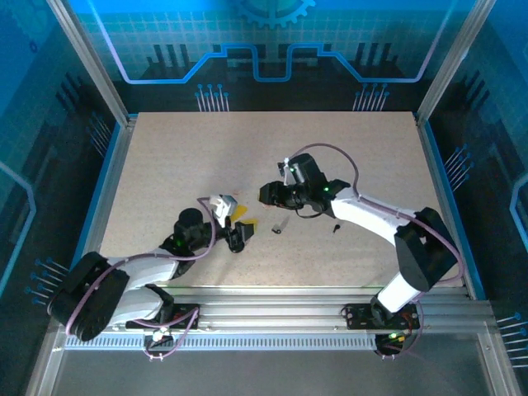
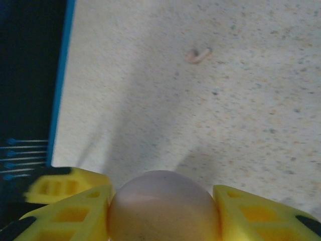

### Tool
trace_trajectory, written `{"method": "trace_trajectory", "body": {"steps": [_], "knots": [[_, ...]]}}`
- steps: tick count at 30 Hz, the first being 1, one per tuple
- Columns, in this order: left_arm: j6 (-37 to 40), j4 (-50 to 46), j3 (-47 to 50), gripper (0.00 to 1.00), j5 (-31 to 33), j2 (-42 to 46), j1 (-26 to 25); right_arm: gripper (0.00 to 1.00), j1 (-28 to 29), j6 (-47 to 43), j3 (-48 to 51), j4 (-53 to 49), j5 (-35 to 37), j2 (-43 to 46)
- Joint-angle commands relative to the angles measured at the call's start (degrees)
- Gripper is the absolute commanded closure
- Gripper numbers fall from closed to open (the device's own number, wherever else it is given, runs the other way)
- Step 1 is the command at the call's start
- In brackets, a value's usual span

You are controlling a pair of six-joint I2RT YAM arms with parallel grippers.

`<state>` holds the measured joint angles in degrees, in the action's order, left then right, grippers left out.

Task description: Insert wireless bluetooth earbuds into charging case

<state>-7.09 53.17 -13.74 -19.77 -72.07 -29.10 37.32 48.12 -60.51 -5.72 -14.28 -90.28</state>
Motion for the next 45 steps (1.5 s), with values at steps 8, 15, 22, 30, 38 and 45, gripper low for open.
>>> {"method": "trace_trajectory", "body": {"steps": [8,15,22,30,38,45], "knots": [[-3.21,27.11,0.83,0.39,3.16,-11.59,-2.79,0.52,5.78,9.84,4.78,12.44,8.75,7.33],[-2.4,27.15,1.24,0.38,4.27,-9.14,-3.74,0.52,6.81,9.8,6.52,12.23,11.18,8.87],[-3.05,27.08,2.07,0.37,9.56,-5.87,-3.7,0.52,7.24,9.8,6.99,12.13,10.82,9.73],[-5.52,27.08,1.35,0.41,8.69,-5.03,-3.71,0.52,8.35,9.81,6.65,12.62,10.91,10.36],[-5.74,27.12,1.34,0.56,7.01,-3.54,-3.76,0.52,9.0,9.94,6.48,12.84,10.85,10.51],[-4.99,26.9,1.13,0.55,5.49,-3.05,-3.72,0.52,9.43,9.89,6.73,13.14,11.07,11.35]]}}
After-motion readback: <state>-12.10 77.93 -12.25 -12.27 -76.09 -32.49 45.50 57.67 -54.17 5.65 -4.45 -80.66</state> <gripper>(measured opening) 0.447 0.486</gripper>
